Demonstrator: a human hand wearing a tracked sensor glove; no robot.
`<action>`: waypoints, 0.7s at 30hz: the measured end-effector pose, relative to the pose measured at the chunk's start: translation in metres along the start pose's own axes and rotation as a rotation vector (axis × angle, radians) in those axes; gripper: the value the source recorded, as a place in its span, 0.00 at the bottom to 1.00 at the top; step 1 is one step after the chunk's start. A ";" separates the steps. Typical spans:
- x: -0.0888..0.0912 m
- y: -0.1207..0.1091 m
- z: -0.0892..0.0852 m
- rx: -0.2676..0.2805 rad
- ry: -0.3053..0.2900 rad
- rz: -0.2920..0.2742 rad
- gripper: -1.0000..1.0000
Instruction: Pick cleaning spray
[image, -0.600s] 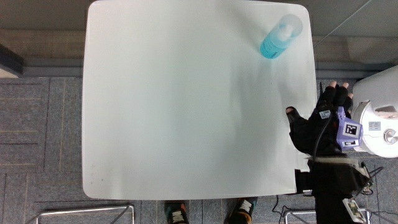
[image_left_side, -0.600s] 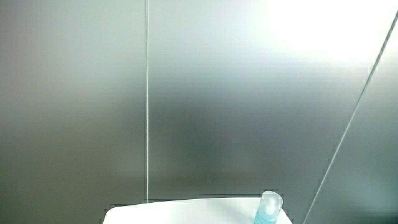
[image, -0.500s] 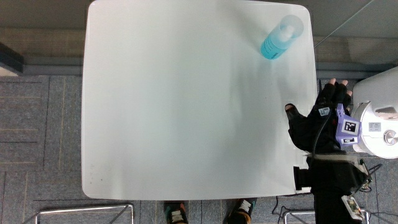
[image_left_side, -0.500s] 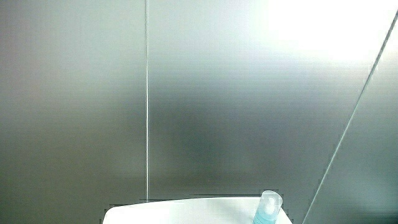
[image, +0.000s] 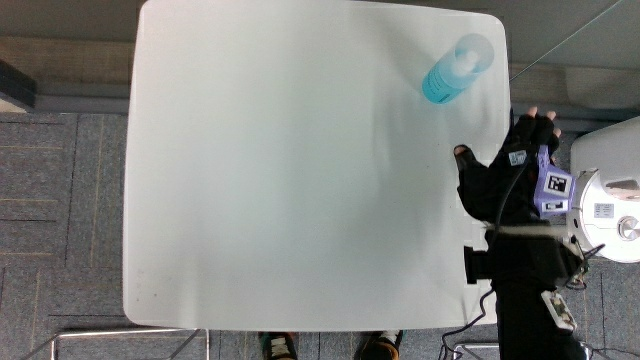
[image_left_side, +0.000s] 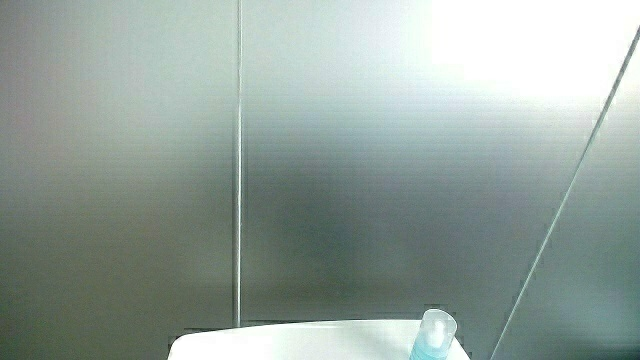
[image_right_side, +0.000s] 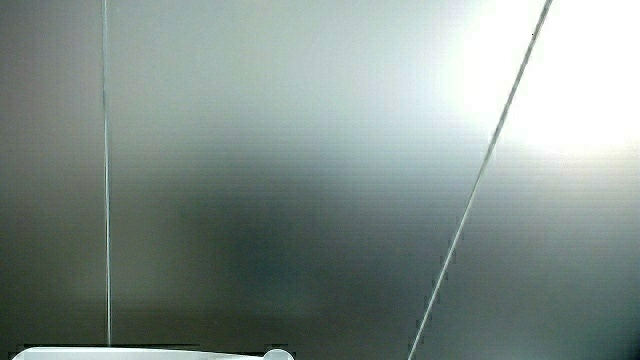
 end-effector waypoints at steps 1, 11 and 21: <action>-0.002 0.002 -0.001 -0.002 0.003 0.006 0.50; -0.022 0.016 -0.008 0.000 0.014 0.019 0.50; -0.027 0.028 -0.002 0.011 0.056 0.078 0.50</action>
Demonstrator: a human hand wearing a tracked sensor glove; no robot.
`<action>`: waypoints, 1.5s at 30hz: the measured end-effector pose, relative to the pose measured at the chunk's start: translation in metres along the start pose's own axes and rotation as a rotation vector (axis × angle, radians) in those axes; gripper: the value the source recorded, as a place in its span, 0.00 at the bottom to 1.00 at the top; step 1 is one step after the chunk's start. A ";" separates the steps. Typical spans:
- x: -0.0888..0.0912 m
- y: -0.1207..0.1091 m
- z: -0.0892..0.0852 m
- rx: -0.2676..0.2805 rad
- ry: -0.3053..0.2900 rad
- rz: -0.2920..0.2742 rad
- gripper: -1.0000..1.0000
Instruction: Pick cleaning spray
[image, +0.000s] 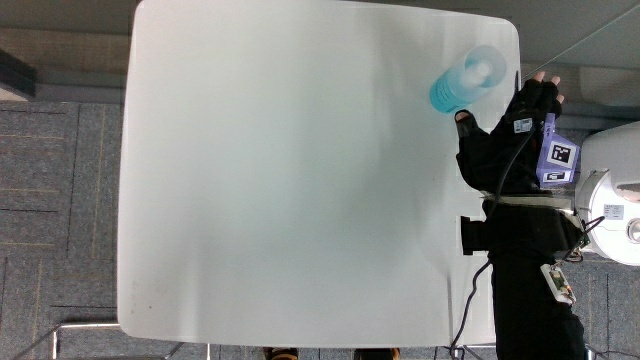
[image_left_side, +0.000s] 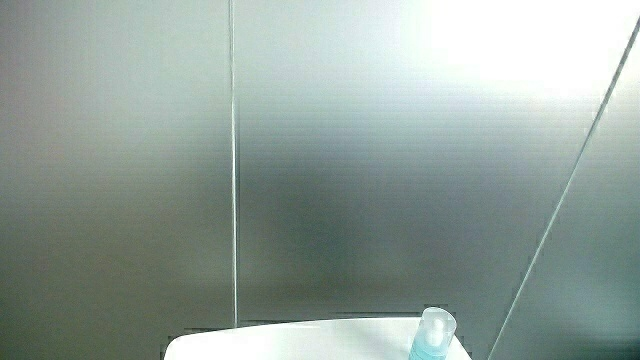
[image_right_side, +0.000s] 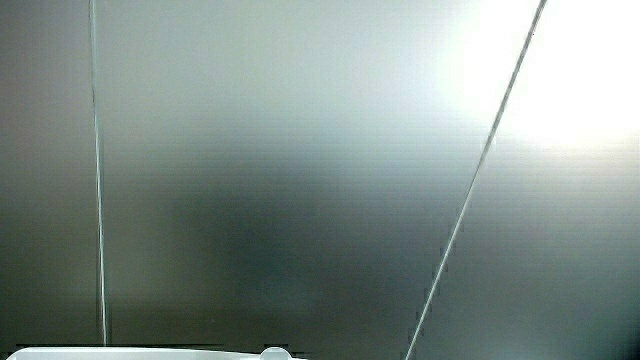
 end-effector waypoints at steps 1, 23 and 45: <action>-0.010 -0.003 0.002 0.014 0.040 0.035 0.50; 0.027 0.008 -0.007 -0.052 0.404 0.095 0.50; 0.012 0.016 -0.011 -0.046 0.436 0.165 0.69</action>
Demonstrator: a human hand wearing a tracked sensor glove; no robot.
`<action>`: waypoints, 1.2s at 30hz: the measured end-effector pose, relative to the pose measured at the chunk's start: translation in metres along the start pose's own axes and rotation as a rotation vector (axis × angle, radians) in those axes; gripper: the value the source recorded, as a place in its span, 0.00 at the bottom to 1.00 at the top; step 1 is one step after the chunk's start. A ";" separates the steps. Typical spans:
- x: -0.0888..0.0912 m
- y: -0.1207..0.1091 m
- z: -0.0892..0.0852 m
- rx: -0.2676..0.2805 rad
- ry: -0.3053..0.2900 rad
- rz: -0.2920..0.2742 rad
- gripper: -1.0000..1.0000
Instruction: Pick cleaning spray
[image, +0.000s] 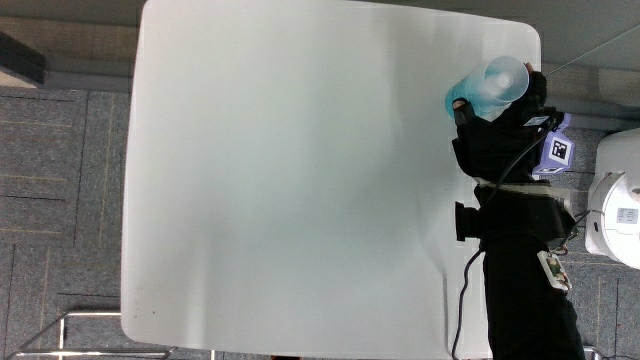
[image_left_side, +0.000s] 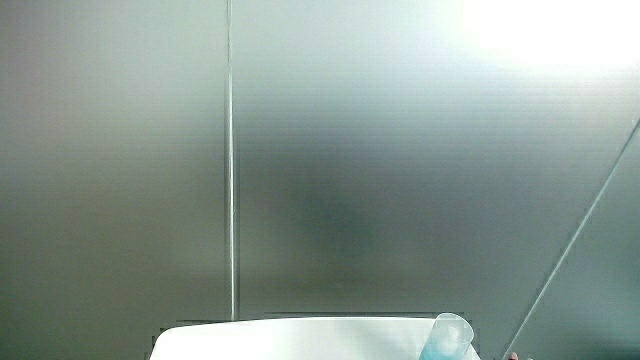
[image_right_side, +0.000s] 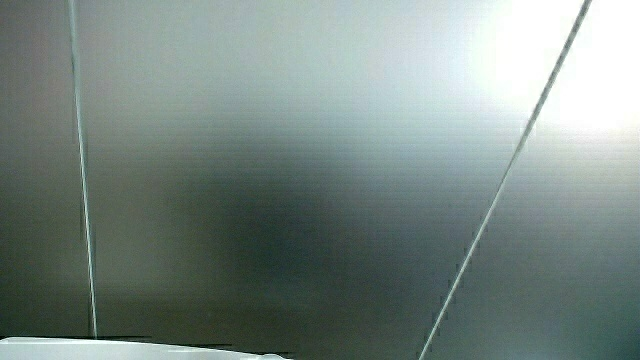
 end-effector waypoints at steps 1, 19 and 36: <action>-0.001 0.000 0.000 0.007 0.001 0.009 0.71; -0.001 -0.001 0.005 0.076 0.023 0.052 1.00; -0.002 -0.007 0.016 0.117 0.039 0.033 1.00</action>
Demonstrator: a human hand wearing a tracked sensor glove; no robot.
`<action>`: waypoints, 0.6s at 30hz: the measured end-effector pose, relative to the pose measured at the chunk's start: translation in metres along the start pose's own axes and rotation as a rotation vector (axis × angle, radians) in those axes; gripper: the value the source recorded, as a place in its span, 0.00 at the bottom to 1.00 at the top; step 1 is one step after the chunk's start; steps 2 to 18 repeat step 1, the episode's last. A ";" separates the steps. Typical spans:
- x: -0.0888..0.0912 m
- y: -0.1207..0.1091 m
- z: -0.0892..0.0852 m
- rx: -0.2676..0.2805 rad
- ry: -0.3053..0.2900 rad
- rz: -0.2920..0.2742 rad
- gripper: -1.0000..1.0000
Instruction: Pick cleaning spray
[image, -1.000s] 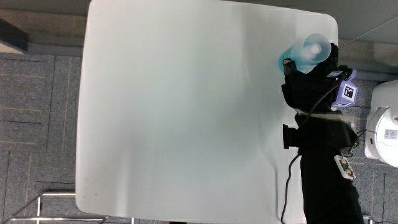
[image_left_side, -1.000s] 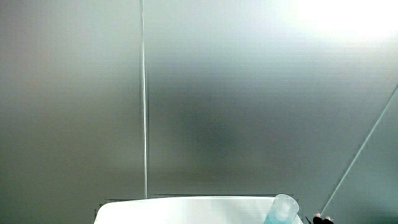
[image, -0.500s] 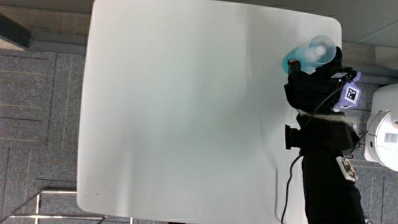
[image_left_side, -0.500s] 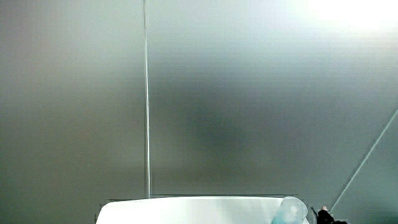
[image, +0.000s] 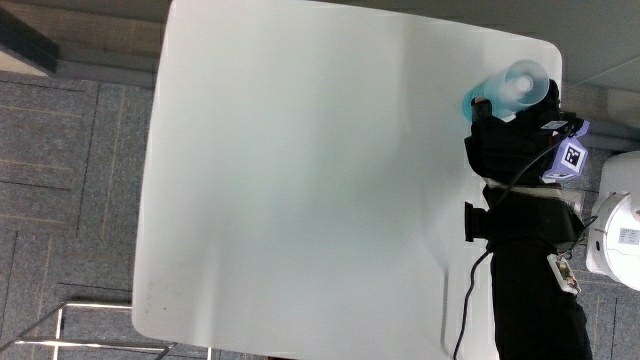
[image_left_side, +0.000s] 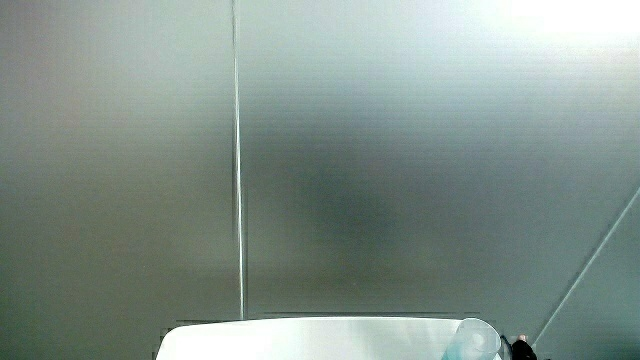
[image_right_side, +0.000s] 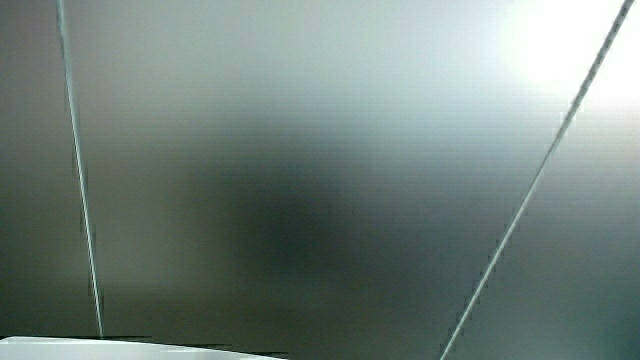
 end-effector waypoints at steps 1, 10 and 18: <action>0.003 0.003 0.001 -0.009 0.000 0.006 1.00; 0.003 0.003 0.001 -0.009 0.000 0.006 1.00; 0.003 0.003 0.001 -0.009 0.000 0.006 1.00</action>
